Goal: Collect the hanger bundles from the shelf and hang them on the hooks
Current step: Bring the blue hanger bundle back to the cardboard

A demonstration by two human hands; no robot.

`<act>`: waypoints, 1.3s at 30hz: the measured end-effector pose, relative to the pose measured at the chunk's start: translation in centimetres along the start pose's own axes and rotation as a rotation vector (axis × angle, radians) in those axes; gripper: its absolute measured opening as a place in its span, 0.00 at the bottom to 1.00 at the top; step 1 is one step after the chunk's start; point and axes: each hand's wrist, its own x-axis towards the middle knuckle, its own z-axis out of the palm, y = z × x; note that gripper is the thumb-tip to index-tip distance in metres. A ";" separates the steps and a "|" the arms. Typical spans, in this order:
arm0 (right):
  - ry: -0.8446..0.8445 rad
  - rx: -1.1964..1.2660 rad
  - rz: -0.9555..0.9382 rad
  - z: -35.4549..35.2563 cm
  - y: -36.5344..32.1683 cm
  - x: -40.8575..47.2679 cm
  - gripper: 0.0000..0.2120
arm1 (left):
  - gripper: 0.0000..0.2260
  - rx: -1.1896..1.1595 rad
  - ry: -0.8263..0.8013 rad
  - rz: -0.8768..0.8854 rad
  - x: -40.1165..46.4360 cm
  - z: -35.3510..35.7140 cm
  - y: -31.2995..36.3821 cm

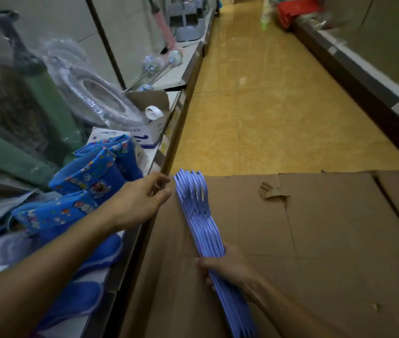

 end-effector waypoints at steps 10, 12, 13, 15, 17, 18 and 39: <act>0.124 -0.248 -0.159 -3.7 -3.1 -3.2 0.05 | 0.13 -0.631 0.091 -0.216 -0.7 4.0 2.4; 0.068 -0.239 -0.169 -4.8 -4.6 -4.3 0.07 | 0.12 -0.717 0.116 -0.302 -0.9 4.6 1.4; 0.039 -0.239 -0.177 -5.4 -5.3 -4.7 0.07 | 0.10 -0.763 0.114 -0.344 -1.0 4.9 1.0; -0.026 -0.232 -0.205 -6.5 -6.8 -5.6 0.08 | 0.07 -0.885 0.080 -0.425 -1.4 5.4 0.3; -0.102 -0.204 -0.226 -7.3 -8.2 -6.2 0.09 | 0.10 -1.026 0.036 -0.490 -1.7 5.8 -0.1; -0.148 -0.179 -0.231 -7.6 -8.8 -6.5 0.09 | 0.11 -1.107 0.023 -0.520 -1.7 5.9 -0.1; 0.035 -0.462 -0.516 -8.1 -19.9 -13.4 0.05 | 0.21 -1.994 0.313 -0.521 -4.5 -5.0 9.2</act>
